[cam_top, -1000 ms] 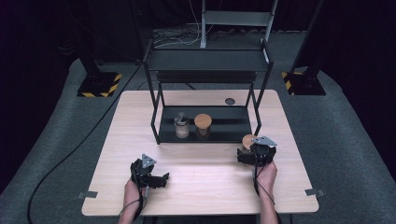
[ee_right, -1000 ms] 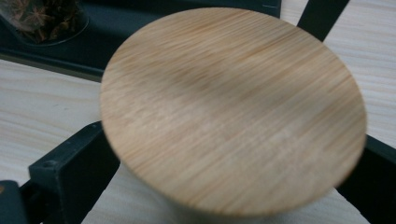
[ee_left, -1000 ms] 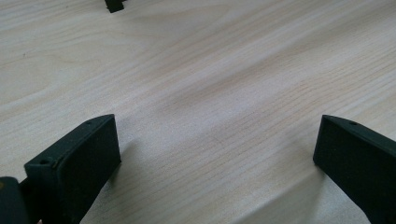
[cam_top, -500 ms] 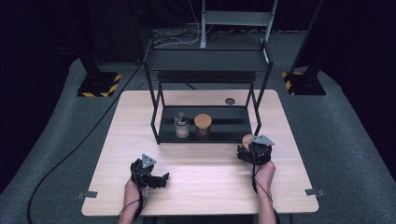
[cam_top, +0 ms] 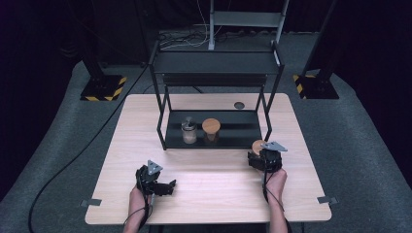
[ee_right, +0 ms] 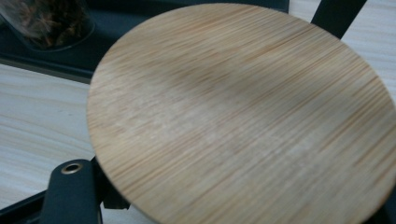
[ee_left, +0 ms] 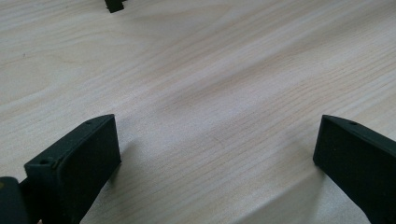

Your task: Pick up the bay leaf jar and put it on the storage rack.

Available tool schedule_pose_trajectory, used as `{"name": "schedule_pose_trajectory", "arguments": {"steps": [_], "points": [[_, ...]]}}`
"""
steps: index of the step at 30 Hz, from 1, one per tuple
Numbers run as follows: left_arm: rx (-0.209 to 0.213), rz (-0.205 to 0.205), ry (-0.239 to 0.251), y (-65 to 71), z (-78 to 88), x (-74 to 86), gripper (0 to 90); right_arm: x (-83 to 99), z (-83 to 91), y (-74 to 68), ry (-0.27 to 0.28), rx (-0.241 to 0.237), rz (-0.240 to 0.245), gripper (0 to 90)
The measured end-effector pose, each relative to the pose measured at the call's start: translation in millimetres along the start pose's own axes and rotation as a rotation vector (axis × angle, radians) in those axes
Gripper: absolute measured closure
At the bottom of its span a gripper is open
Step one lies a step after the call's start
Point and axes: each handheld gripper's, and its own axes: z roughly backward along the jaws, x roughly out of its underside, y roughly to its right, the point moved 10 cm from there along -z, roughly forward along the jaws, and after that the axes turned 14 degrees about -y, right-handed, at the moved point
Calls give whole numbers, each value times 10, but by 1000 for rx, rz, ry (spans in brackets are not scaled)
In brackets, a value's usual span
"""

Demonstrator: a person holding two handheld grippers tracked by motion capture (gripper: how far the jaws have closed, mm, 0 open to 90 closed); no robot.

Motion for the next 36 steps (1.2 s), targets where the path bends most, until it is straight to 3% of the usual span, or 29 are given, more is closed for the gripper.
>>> {"name": "schedule_pose_trajectory", "arguments": {"steps": [11, 36], "points": [[0, 0, 0, 0, 0, 0, 1, -18, 156, -40, 13, 0, 26, 250], [0, 0, 0, 0, 0, 0, 1, -67, 223, -122, -6, -7, 87, 250]]}}
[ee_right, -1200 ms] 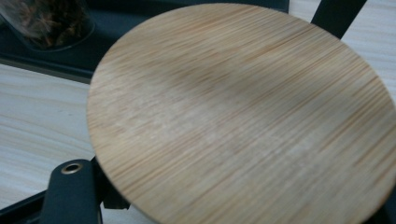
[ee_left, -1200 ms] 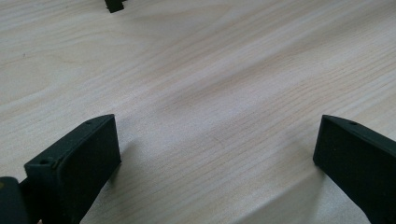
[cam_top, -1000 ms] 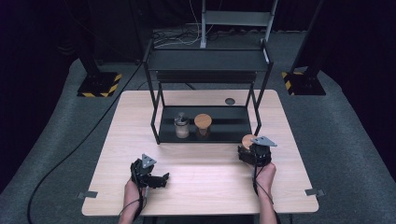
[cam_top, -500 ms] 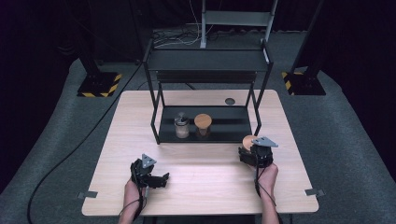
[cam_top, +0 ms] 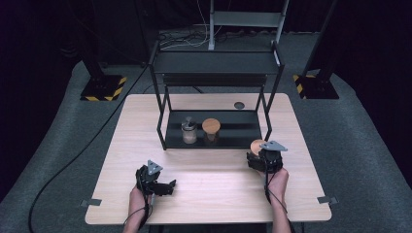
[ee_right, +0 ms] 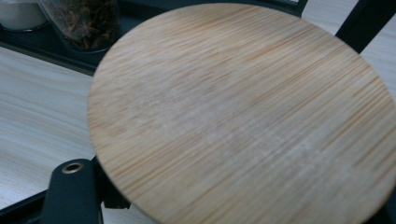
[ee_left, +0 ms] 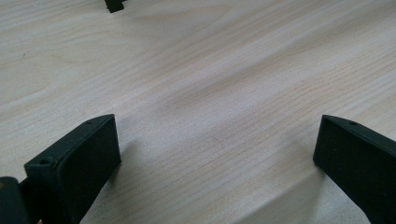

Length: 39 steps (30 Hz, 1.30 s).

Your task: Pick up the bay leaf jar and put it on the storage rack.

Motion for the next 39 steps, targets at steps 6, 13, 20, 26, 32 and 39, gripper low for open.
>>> {"name": "schedule_pose_trajectory", "arguments": {"steps": [6, 13, 20, 26, 32, 39], "points": [[0, 0, 0, 0, 0, 0, 1, -5, 1, -11, -3, 2, 3, 250], [0, 0, 0, 0, 0, 0, 1, -33, 16, -35, -3, -2, 18, 251], [0, 0, 0, 0, 0, 0, 1, -78, 47, -41, 1, 0, 28, 250], [0, 0, -1, 0, 0, 1, 1, -121, 61, -46, 1, 3, 38, 251], [0, 0, -1, 0, 0, 1, 1, -149, 67, -58, 3, 0, 40, 250], [0, 0, 0, 0, 0, 0, 1, -184, 67, -71, -1, 2, 48, 251]]}}
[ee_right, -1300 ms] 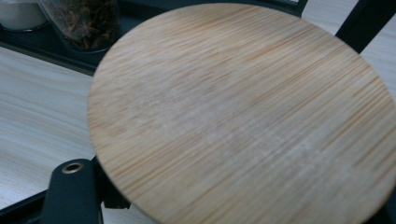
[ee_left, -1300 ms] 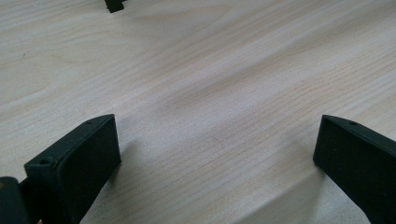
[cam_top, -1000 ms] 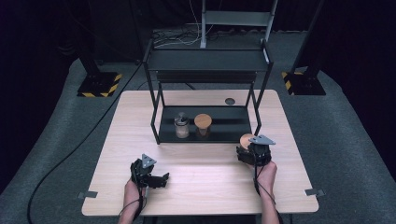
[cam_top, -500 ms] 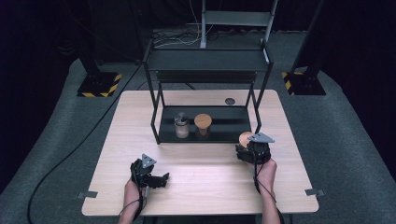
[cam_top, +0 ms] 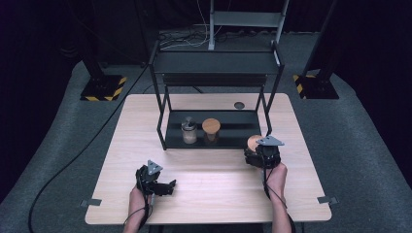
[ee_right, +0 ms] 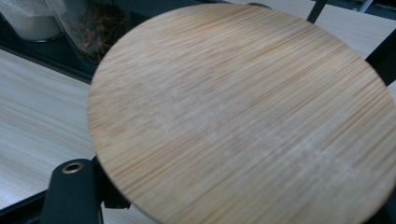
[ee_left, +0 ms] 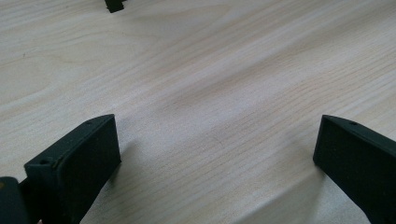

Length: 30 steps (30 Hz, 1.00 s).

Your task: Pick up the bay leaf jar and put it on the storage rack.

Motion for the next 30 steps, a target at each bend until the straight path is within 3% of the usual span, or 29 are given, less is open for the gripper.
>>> {"name": "schedule_pose_trajectory", "arguments": {"steps": [30], "points": [[0, 0, 0, 0, 0, 0, 1, -117, -35, -44, -12, -5, 23, 250]]}}
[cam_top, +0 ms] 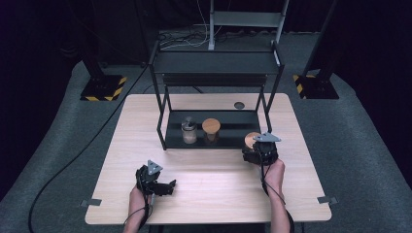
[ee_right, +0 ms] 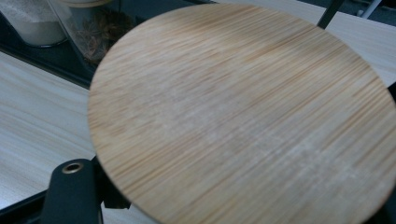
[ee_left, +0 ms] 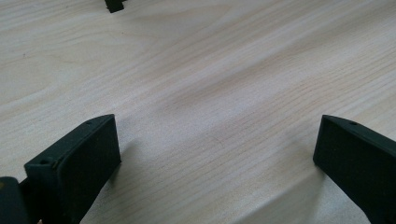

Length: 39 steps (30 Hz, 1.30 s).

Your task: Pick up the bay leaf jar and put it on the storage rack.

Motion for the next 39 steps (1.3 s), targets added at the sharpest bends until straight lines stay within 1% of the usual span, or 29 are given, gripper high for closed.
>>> {"name": "schedule_pose_trajectory", "arguments": {"steps": [11, 15, 31, 39], "points": [[0, 1, 0, 0, 0, 1, 1, -60, -24, -28, -3, -4, 10, 250], [0, 0, -1, 0, 0, 1, 1, -72, -27, -30, 0, -7, 4, 250], [0, 0, 0, 0, 0, 1, 1, -129, -55, -60, -3, -19, 7, 250], [0, 1, 0, 1, 0, 0, 1, -155, -96, -89, -14, -13, 18, 251]]}}
